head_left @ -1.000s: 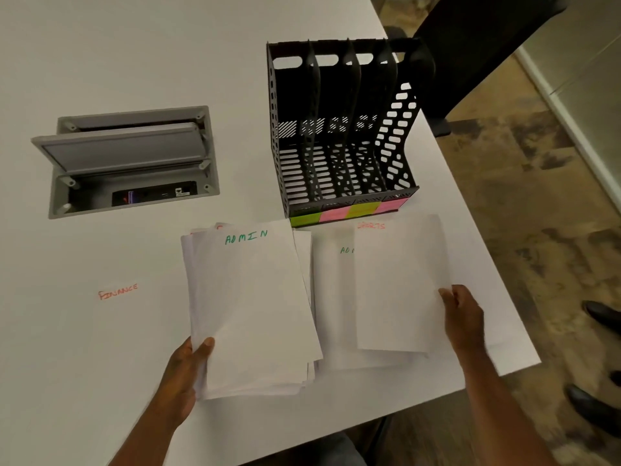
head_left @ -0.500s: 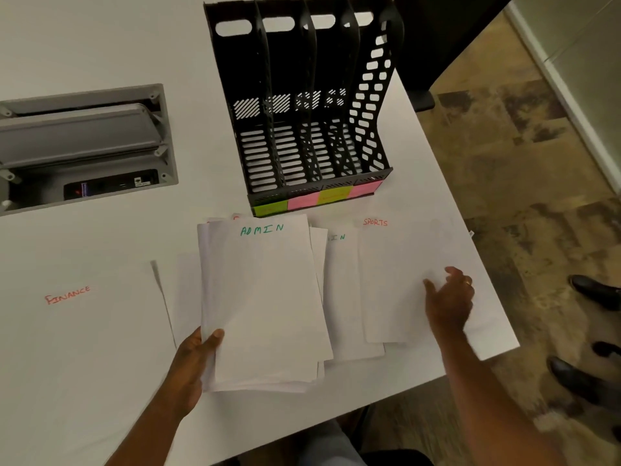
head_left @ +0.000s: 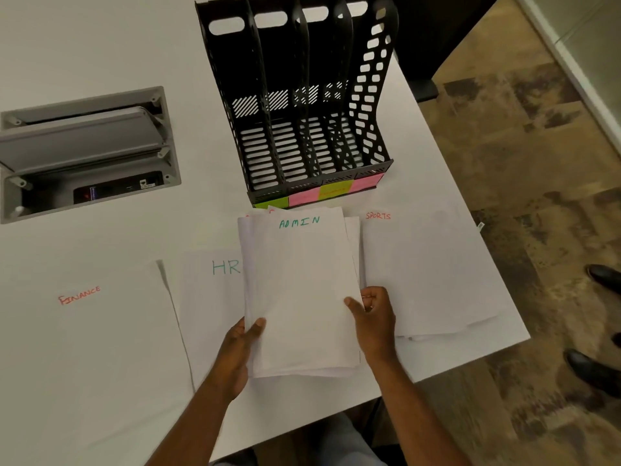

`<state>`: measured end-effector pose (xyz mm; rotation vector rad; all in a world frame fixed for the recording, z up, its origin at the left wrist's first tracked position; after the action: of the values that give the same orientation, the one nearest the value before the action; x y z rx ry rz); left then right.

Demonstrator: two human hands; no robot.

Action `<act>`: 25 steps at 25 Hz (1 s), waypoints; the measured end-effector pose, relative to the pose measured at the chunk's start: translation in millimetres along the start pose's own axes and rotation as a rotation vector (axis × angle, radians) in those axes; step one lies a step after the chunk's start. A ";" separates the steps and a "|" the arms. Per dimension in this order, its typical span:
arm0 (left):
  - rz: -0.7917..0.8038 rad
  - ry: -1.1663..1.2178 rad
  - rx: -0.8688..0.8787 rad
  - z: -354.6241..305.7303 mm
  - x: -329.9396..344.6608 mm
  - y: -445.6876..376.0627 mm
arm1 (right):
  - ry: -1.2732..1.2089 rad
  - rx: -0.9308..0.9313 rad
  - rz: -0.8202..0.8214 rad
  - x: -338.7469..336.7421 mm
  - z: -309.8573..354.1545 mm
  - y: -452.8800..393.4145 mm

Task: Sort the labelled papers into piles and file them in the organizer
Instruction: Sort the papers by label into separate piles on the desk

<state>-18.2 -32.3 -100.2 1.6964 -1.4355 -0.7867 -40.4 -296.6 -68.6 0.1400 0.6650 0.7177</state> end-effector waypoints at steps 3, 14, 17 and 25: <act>-0.004 0.033 -0.010 3.1 -3.2 5.0 | 0.058 -0.054 0.002 -6.0 -0.4 -4.7; -0.207 0.108 0.064 -14.1 -101.0 11.7 | 0.311 -0.414 -0.280 -51.4 2.2 -30.6; -0.236 0.115 0.080 -16.0 -134.3 8.2 | 0.431 -0.438 -0.222 -33.3 -8.8 -20.0; -0.240 0.097 0.072 -1.1 -175.6 11.4 | 0.687 -0.309 -0.260 -2.1 -15.8 9.4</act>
<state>-54.1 139.9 -93.5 1.9600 -1.2224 -0.7753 -56.4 -292.5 -76.8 -0.4929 1.1877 0.6024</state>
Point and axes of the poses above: each hand's wrist, its own y-axis away from the middle knuckle, its own x-axis out of the palm, z = x × y, the point moved 2 cm from there along -y, towards the middle knuckle, and after that the axes turned 12 degrees about -z, right-handed, at the moved point
